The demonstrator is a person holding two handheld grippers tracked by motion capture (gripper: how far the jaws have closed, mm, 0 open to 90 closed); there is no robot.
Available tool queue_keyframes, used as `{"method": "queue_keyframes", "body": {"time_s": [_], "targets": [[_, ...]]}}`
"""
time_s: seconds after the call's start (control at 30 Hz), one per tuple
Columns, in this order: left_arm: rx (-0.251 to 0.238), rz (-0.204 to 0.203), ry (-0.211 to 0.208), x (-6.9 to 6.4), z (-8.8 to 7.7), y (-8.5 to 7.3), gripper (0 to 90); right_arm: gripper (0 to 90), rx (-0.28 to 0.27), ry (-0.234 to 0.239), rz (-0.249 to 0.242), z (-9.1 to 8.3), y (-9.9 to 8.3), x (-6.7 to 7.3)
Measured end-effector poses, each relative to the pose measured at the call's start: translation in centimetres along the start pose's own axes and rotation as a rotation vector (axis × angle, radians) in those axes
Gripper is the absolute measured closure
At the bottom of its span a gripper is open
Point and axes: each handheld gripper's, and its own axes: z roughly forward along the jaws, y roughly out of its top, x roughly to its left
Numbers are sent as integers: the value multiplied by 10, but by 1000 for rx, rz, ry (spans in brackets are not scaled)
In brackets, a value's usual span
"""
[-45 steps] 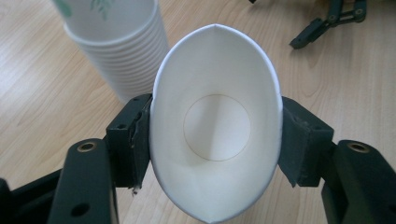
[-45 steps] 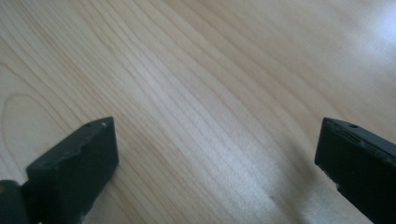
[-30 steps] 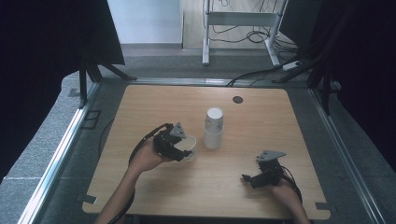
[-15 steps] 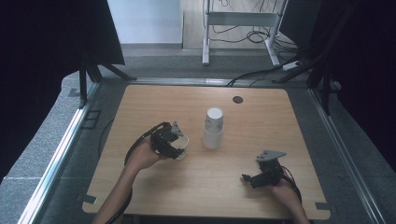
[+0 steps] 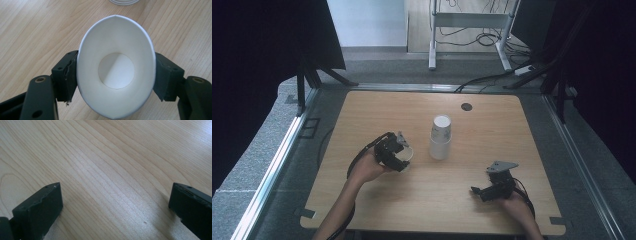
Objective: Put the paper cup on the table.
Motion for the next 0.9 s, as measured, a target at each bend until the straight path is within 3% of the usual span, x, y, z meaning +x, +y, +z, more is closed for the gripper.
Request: {"method": "queue_keyframes", "body": {"time_s": [0.23, 0.33, 0.43, 0.7, 0.9], "targets": [[-10, -27, -19, 0, 2, 0, 147, 0, 1, 0, -2, 0, 0, 0], [-50, -52, -31, 1, 0, -1, 123, 0, 1, 0, -3, 0, 0, 0], [-116, -86, -70, 5, -8, -4, 98, 0, 1, 0, -3, 0, 0, 0], [-207, -132, -78, 5, -26, -19, 56, 0, 0, 1, -1, 0, 0, 0], [-243, -154, -52, 1, -36, -34, 17, 0, 0, 1, -2, 0, 0, 0]]}}
